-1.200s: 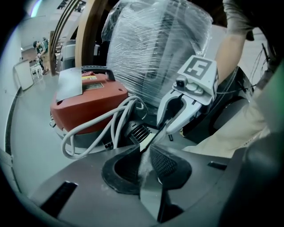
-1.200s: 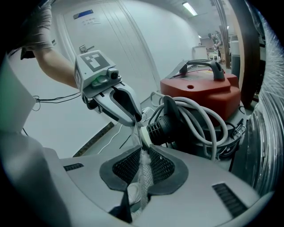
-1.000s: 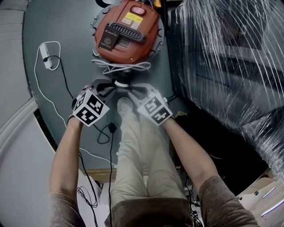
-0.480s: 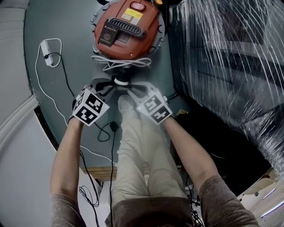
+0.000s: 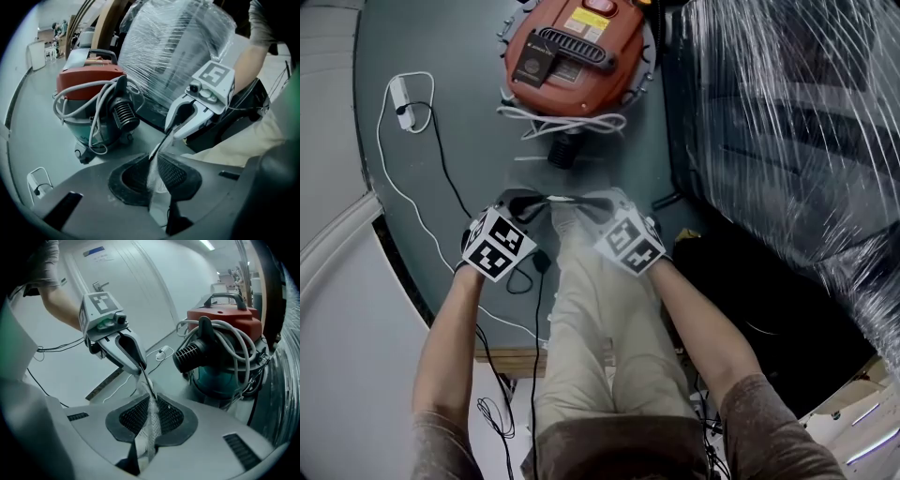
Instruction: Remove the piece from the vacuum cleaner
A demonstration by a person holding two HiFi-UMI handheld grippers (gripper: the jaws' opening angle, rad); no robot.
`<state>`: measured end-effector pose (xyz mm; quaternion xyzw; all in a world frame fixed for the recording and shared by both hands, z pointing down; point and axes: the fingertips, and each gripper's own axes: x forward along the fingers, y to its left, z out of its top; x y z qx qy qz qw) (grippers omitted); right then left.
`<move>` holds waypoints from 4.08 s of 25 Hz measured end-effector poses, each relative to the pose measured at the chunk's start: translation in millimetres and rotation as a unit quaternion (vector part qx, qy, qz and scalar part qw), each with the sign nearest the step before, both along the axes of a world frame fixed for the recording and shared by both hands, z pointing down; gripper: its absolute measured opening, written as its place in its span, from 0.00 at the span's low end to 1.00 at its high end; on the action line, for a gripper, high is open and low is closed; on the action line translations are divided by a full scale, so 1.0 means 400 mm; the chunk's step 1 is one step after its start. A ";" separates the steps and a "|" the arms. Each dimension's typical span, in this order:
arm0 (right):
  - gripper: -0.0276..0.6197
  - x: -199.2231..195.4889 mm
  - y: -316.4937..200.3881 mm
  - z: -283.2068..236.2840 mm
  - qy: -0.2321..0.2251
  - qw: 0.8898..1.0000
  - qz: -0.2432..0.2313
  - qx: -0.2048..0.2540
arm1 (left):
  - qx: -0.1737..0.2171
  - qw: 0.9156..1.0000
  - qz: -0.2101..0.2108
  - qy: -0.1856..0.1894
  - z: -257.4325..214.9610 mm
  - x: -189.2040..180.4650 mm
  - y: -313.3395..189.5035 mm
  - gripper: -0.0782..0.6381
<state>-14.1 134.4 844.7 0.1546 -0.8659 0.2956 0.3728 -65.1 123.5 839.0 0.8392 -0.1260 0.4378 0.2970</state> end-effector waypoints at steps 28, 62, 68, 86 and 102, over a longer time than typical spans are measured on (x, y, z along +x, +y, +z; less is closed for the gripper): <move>0.11 0.172 -0.280 -1.040 -0.036 0.995 0.051 0.077 | 0.062 0.998 -0.015 0.017 -1.039 0.166 -0.261 0.18; 0.13 0.128 -0.194 -1.382 -0.041 0.972 0.070 0.219 | 0.185 0.972 -0.131 0.066 -1.361 0.118 -0.142 0.18; 0.13 0.137 -0.175 -1.361 -0.044 0.974 0.078 0.209 | 0.193 0.971 -0.130 0.055 -1.344 0.125 -0.125 0.18; 0.13 0.127 -0.142 -1.344 -0.061 0.976 0.082 0.193 | 0.191 0.970 -0.142 0.044 -1.332 0.111 -0.094 0.18; 0.13 0.138 -0.135 -1.337 -0.061 0.976 0.089 0.187 | 0.190 0.970 -0.144 0.037 -1.327 0.121 -0.089 0.19</move>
